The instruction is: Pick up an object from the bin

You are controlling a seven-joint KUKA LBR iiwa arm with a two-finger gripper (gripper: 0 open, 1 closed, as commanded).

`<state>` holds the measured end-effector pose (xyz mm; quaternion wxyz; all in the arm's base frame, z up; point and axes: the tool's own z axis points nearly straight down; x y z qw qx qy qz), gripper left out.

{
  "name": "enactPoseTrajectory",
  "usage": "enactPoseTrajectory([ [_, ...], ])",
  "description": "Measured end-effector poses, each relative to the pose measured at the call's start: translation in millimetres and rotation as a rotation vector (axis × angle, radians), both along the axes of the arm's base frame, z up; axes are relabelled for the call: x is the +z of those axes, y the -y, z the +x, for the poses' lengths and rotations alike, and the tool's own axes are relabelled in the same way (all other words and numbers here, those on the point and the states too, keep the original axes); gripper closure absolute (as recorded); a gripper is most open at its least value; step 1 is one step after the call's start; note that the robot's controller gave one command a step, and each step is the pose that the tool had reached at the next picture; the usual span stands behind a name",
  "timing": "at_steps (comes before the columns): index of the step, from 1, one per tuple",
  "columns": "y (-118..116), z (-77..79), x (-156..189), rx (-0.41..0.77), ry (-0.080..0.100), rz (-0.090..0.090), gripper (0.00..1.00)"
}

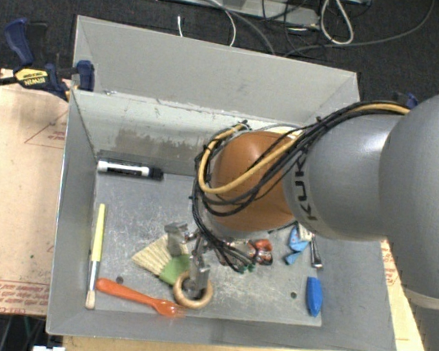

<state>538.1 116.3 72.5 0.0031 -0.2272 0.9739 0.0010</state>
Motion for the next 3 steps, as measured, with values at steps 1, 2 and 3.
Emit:
enactPoseTrajectory([
  [1,0,0.1,0,0.0,0.0,0.0,1.0],
  [2,0,-0.2,16,-0.001,0.0,0.001,1.0],
  [3,-1,-0.3,28,-0.001,0.0,0.001,1.0],
])
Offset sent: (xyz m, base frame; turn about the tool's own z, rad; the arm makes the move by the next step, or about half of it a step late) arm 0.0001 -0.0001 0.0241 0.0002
